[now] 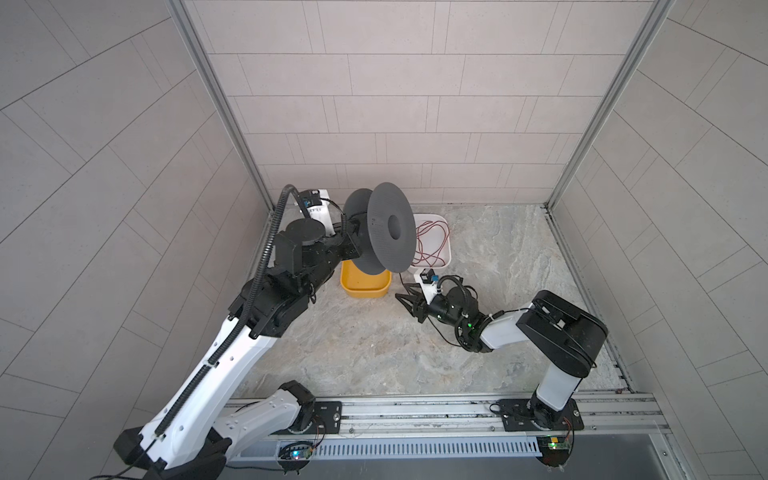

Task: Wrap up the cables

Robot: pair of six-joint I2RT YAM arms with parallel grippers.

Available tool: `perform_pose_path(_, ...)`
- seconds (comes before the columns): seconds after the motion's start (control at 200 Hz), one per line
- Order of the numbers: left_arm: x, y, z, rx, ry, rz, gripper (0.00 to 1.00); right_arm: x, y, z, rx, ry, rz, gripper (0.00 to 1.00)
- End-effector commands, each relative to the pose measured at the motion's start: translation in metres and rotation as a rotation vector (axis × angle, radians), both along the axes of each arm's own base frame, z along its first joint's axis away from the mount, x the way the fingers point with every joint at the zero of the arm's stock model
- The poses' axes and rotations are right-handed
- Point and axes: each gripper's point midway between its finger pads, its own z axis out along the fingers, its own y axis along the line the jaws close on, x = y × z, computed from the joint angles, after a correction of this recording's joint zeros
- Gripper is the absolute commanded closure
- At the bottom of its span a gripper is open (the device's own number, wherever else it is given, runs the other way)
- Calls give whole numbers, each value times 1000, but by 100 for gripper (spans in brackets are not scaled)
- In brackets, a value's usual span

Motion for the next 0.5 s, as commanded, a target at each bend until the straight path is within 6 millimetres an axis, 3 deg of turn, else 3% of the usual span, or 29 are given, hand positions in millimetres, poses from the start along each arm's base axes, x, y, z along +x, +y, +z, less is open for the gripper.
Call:
perform_pose_path(0.0,-16,7,50,-98,-121,-20,100,4,-6,2,-69,-28,-36,50)
perform_pose_path(0.245,-29,9,61,-111,-135,-49,100,17,-5,-24,-151,24,-37,41)
perform_pose_path(0.39,-33,8,65,-107,-133,-68,100,23,-8,-38,-163,43,-57,40)
perform_pose_path(0.405,-33,9,65,-108,-134,-68,100,28,-4,-31,-153,30,-57,40)
perform_pose_path(0.49,-34,9,67,-106,-141,-69,100,31,0,-41,-180,59,-48,41)
